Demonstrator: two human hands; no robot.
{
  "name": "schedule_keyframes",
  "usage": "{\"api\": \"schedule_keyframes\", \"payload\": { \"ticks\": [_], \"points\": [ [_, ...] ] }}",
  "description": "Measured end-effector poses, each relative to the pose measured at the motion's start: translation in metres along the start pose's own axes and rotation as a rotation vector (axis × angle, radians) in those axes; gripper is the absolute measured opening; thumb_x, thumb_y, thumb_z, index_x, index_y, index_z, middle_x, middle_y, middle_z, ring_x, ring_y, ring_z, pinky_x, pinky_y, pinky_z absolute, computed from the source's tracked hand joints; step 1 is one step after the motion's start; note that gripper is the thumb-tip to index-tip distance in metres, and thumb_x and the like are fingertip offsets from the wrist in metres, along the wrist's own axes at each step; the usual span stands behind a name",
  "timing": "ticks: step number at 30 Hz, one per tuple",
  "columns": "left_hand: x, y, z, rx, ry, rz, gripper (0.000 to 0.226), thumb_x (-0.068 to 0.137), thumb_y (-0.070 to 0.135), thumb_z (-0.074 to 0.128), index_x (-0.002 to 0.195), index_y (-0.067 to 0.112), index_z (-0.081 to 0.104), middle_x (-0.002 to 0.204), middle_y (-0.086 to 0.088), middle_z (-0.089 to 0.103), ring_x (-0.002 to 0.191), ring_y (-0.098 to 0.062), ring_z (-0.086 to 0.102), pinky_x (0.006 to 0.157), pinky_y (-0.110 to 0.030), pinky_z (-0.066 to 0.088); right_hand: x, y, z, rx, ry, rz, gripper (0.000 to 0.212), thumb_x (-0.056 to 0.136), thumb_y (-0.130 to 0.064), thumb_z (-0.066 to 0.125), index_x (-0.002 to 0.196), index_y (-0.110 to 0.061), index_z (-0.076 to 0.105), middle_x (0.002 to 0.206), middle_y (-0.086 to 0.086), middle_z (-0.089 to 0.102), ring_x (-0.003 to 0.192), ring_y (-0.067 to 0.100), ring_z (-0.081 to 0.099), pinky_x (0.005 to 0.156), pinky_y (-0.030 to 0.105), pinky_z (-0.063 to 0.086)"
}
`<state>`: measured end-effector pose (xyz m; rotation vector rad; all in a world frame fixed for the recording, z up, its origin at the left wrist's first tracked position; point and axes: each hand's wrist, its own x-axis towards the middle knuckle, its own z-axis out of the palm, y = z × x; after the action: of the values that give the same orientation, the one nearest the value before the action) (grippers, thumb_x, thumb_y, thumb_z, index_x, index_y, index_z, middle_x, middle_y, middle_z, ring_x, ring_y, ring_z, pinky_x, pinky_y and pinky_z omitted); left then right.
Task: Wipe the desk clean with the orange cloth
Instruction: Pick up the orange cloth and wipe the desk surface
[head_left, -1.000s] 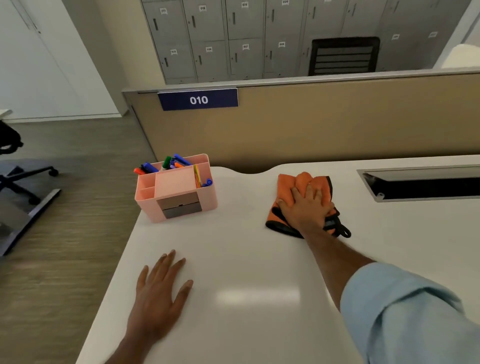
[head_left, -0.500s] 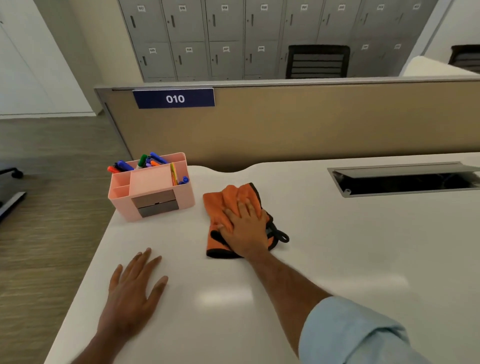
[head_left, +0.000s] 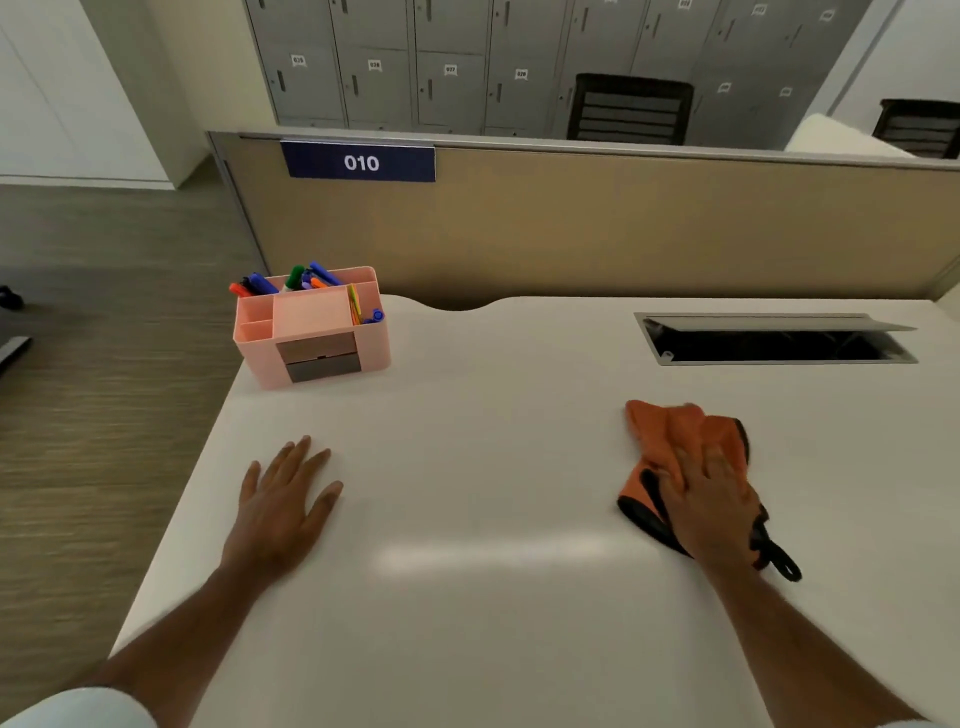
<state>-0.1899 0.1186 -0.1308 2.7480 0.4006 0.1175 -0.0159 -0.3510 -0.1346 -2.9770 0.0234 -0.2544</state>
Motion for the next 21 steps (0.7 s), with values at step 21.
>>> {"api": "schedule_keyframes", "payload": {
  "ticks": [21],
  "points": [
    [-0.052,-0.048,-0.062,-0.353,0.145,0.114,0.037,0.094,0.052,0.033,0.131,0.052,0.036,0.153,0.015,0.034,0.142,-0.011,0.035,0.113,-0.038,0.032,-0.212,-0.355,0.007,0.304,-0.178,-0.401,0.057,0.089,-0.063,0.031,0.134,-0.035,0.053,0.146,0.010,0.047,0.137,0.036,0.038,0.103,0.065,0.014]
  ]
}}
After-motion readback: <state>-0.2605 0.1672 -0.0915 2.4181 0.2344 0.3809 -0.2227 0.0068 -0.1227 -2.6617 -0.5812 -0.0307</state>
